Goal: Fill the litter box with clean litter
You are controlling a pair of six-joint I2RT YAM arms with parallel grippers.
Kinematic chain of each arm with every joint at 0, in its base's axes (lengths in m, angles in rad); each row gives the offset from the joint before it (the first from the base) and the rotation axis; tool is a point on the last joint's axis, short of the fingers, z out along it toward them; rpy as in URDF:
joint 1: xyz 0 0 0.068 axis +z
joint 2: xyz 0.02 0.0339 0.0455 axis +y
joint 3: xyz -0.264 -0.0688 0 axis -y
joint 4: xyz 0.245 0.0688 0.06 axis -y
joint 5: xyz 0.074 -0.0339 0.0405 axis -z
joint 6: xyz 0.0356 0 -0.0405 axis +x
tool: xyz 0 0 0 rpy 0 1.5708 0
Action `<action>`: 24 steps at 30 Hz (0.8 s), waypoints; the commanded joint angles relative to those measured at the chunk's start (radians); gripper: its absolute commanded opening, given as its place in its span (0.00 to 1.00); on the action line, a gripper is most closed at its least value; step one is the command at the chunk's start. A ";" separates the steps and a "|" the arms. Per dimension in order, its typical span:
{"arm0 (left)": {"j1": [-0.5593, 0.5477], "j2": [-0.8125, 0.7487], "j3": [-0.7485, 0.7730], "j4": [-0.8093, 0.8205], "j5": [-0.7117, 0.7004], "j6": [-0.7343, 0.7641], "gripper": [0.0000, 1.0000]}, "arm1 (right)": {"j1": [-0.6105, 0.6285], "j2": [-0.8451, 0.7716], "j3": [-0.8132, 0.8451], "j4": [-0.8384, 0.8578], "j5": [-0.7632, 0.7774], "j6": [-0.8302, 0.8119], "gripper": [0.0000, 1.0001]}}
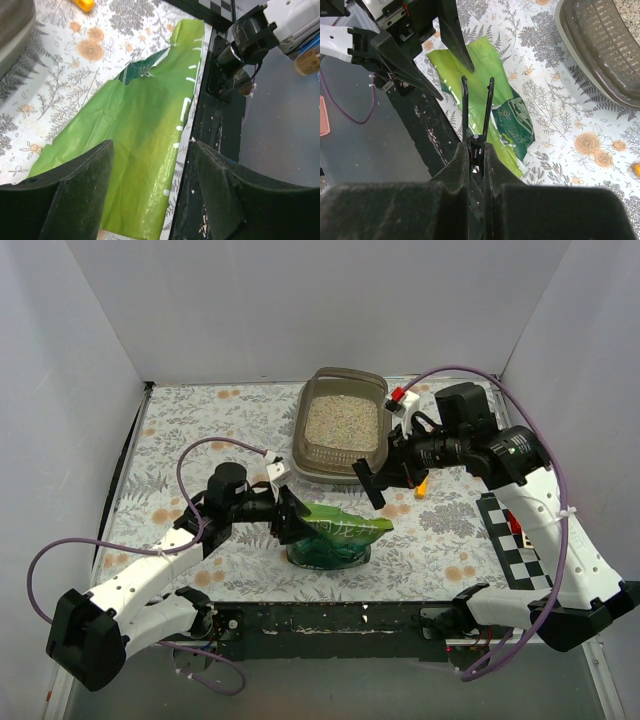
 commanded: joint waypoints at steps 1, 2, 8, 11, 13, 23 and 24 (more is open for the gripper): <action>-0.031 0.008 -0.039 0.042 -0.048 0.029 0.62 | 0.011 0.008 0.005 0.001 -0.015 -0.028 0.01; -0.036 0.010 -0.046 0.042 -0.054 0.032 0.60 | 0.012 0.011 0.007 -0.001 -0.015 -0.031 0.01; -0.056 0.014 -0.080 0.100 -0.079 0.038 0.12 | 0.058 0.039 -0.016 -0.004 0.019 -0.091 0.01; -0.065 0.002 -0.095 0.093 -0.111 0.047 0.00 | 0.100 0.043 -0.048 0.019 0.039 -0.151 0.01; -0.068 -0.006 -0.105 0.087 -0.127 0.054 0.00 | 0.133 0.028 -0.082 0.069 0.079 -0.191 0.01; -0.082 -0.009 -0.098 0.065 -0.150 0.047 0.00 | 0.218 -0.003 -0.182 0.194 0.129 -0.392 0.01; -0.082 -0.007 -0.095 0.062 -0.148 0.049 0.00 | 0.221 -0.004 -0.191 0.197 0.129 -0.404 0.01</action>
